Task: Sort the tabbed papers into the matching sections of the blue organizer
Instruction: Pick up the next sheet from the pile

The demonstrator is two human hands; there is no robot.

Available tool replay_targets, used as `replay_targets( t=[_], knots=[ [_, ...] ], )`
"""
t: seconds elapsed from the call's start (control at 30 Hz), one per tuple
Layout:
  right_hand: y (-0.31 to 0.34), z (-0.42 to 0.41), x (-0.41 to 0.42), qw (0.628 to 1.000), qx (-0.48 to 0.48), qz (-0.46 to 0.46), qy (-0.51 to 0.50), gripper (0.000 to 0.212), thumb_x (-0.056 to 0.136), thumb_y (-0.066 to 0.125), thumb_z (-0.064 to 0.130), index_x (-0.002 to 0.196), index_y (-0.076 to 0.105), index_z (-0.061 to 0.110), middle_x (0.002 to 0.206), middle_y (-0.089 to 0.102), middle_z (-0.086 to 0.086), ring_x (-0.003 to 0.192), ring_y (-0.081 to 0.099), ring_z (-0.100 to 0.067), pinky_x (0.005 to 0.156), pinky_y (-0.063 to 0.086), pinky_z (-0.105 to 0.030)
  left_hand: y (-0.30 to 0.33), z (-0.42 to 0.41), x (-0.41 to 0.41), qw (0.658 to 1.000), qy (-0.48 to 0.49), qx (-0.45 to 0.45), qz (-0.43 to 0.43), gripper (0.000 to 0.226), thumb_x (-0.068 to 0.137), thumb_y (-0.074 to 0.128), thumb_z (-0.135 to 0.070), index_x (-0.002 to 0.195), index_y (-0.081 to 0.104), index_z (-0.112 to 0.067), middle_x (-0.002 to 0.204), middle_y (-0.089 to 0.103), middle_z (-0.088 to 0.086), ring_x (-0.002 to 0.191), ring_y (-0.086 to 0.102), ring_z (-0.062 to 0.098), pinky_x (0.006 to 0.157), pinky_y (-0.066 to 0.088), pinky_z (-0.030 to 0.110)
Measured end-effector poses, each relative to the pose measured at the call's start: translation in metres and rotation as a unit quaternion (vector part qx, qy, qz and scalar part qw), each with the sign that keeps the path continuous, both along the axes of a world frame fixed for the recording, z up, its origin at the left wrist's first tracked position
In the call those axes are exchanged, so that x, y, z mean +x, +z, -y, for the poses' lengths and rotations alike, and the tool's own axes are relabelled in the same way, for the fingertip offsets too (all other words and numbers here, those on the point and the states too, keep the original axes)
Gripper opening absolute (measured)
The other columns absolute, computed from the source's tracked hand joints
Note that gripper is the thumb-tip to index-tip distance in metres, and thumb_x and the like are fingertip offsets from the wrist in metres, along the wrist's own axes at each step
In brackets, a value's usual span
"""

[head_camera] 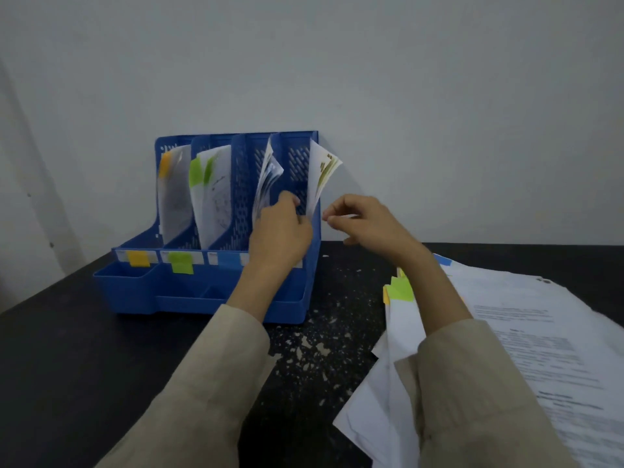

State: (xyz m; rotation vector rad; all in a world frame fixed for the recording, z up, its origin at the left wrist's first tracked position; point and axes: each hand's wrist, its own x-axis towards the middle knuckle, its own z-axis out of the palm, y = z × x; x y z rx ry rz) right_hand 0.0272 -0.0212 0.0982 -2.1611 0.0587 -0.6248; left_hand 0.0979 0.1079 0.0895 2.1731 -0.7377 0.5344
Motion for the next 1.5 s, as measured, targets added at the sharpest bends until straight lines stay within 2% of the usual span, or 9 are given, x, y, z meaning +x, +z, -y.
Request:
replay_targets(
  t=[0.13, 0.23, 0.4, 0.63, 0.77, 0.9, 1.07, 1.33, 1.5],
  knots=[
    [0.004, 0.043, -0.028, 0.992, -0.018, -0.061, -0.105, 0.005, 0.087, 0.061, 0.016, 0.084, 0.064, 0.019, 0.089, 0.065, -0.003, 0.088, 0.062, -0.015, 0.068, 0.052, -0.026, -0.01, 0.017, -0.028, 0.986, -0.107, -0.049, 0.118, 0.008, 0.09, 0.052, -0.016, 0.097, 0.052, -0.012, 0.082, 0.058, 0.002, 0.072, 0.056, 0.022, 0.063, 0.048, 0.038],
    [-0.007, 0.085, -0.053, 0.969, 0.003, -0.109, -0.221, 0.008, 0.086, 0.062, 0.016, 0.078, 0.062, 0.015, 0.086, 0.064, -0.008, 0.09, 0.064, -0.023, 0.059, 0.049, -0.025, -0.032, 0.04, -0.042, 0.975, -0.222, 0.008, 0.011, 0.006, 0.089, 0.057, -0.018, 0.09, 0.06, -0.012, 0.077, 0.058, -0.004, 0.072, 0.055, 0.012, 0.067, 0.049, 0.029],
    [-0.039, 0.145, -0.104, 0.852, 0.053, -0.31, -0.418, 0.048, 0.083, 0.07, 0.023, 0.121, 0.052, 0.0, 0.123, 0.056, -0.018, 0.113, 0.054, -0.035, 0.087, 0.044, -0.041, -0.076, 0.066, -0.046, 0.947, -0.232, 0.106, -0.194, 0.017, 0.086, 0.064, -0.03, 0.091, 0.067, -0.014, 0.079, 0.063, -0.003, 0.076, 0.058, 0.011, 0.072, 0.049, 0.025],
    [-0.069, 0.179, -0.144, 0.747, 0.153, -0.418, -0.494, 0.093, 0.06, 0.088, 0.02, 0.138, 0.038, 0.01, 0.14, 0.039, -0.015, 0.127, 0.038, -0.037, 0.093, 0.039, -0.048, -0.093, 0.078, -0.07, 0.941, -0.237, 0.146, -0.191, 0.03, 0.086, 0.064, -0.033, 0.08, 0.072, -0.004, 0.077, 0.067, 0.006, 0.067, 0.054, 0.009, 0.062, 0.046, 0.017],
    [-0.072, 0.18, -0.151, 0.749, 0.153, -0.38, -0.52, 0.086, 0.062, 0.088, 0.018, 0.133, 0.041, 0.007, 0.137, 0.044, -0.017, 0.125, 0.041, -0.039, 0.095, 0.04, -0.048, -0.091, 0.086, -0.086, 0.931, -0.215, 0.091, -0.281, 0.031, 0.085, 0.066, -0.032, 0.109, 0.06, -0.012, 0.098, 0.06, 0.008, 0.06, 0.058, 0.016, 0.068, 0.054, 0.028],
    [-0.071, 0.181, -0.162, 0.757, 0.164, -0.374, -0.509, 0.082, 0.071, 0.083, 0.019, 0.137, 0.037, 0.001, 0.137, 0.044, -0.019, 0.125, 0.044, -0.038, 0.098, 0.04, -0.049, -0.086, 0.092, -0.104, 0.848, -0.256, -0.01, -0.464, 0.069, 0.082, 0.072, -0.019, 0.139, 0.036, -0.005, 0.121, 0.052, 0.007, 0.097, 0.062, 0.02, 0.079, 0.055, 0.03],
    [-0.069, 0.184, -0.177, 0.758, 0.175, -0.332, -0.534, 0.077, 0.074, 0.08, 0.018, 0.136, 0.037, -0.003, 0.136, 0.045, -0.019, 0.125, 0.045, -0.036, 0.095, 0.042, -0.045, -0.088, 0.094, -0.108, 0.752, -0.29, -0.105, -0.582, 0.019, 0.083, 0.068, -0.002, 0.097, 0.056, -0.005, 0.096, 0.058, 0.01, 0.079, 0.057, 0.013, 0.067, 0.053, 0.02],
    [-0.067, 0.172, -0.179, 0.86, 0.204, -0.028, -0.467, 0.02, 0.075, 0.077, 0.016, 0.09, 0.066, 0.009, 0.096, 0.067, -0.004, 0.09, 0.064, -0.025, 0.083, 0.052, -0.039, -0.088, 0.088, -0.116, 0.748, -0.416, 0.023, -0.517, 0.017, 0.087, 0.061, 0.0, 0.096, 0.067, -0.014, 0.097, 0.071, 0.0, 0.089, 0.068, 0.017, 0.077, 0.057, 0.025],
    [-0.042, 0.164, -0.173, 0.888, 0.243, 0.08, -0.383, 0.011, 0.085, 0.069, 0.017, 0.088, 0.067, 0.007, 0.085, 0.068, -0.005, 0.077, 0.066, -0.019, 0.073, 0.057, -0.035, -0.079, 0.082, -0.098, 0.83, -0.345, -0.048, -0.435, 0.026, 0.09, 0.058, -0.002, 0.115, 0.063, -0.003, 0.111, 0.066, 0.007, 0.095, 0.065, 0.021, 0.081, 0.056, 0.034]
  ],
)
